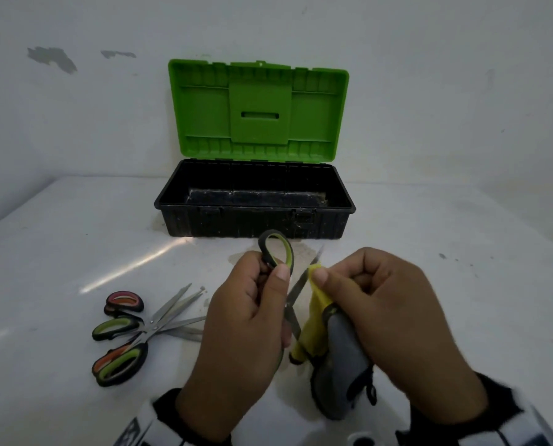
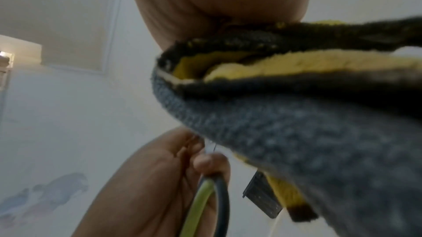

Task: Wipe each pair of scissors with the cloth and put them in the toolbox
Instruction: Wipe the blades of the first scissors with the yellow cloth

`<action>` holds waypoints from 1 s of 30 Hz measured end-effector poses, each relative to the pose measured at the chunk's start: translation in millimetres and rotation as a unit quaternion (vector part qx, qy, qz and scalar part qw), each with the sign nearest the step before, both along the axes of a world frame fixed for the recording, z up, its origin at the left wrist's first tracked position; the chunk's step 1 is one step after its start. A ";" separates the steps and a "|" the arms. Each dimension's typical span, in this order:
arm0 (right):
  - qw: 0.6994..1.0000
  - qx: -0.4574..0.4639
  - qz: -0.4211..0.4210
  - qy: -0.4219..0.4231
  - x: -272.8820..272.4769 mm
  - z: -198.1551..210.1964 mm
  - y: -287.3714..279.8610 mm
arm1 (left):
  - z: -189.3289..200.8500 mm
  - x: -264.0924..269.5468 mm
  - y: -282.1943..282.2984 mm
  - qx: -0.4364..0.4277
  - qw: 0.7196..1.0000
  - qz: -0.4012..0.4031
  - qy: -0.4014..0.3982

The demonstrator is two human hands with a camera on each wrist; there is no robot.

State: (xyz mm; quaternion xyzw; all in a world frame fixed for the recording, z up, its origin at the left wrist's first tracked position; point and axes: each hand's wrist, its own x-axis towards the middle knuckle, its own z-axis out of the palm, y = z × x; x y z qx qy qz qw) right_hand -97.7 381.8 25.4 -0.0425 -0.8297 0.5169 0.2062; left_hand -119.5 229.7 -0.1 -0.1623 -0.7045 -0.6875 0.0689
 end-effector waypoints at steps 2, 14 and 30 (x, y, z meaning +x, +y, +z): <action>1.000 0.026 -0.006 0.000 -1.8 -3.6 -5.2 | 0.8 2.6 2.5 -0.030 0.999 0.004 0.040; 1.000 0.006 -0.020 -0.003 -8.9 -0.7 2.5 | -2.9 3.5 0.5 -0.109 0.981 0.039 0.153; 0.999 -0.017 -0.029 0.015 3.1 0.9 4.2 | -5.4 -4.5 -5.6 -0.117 0.980 0.043 0.155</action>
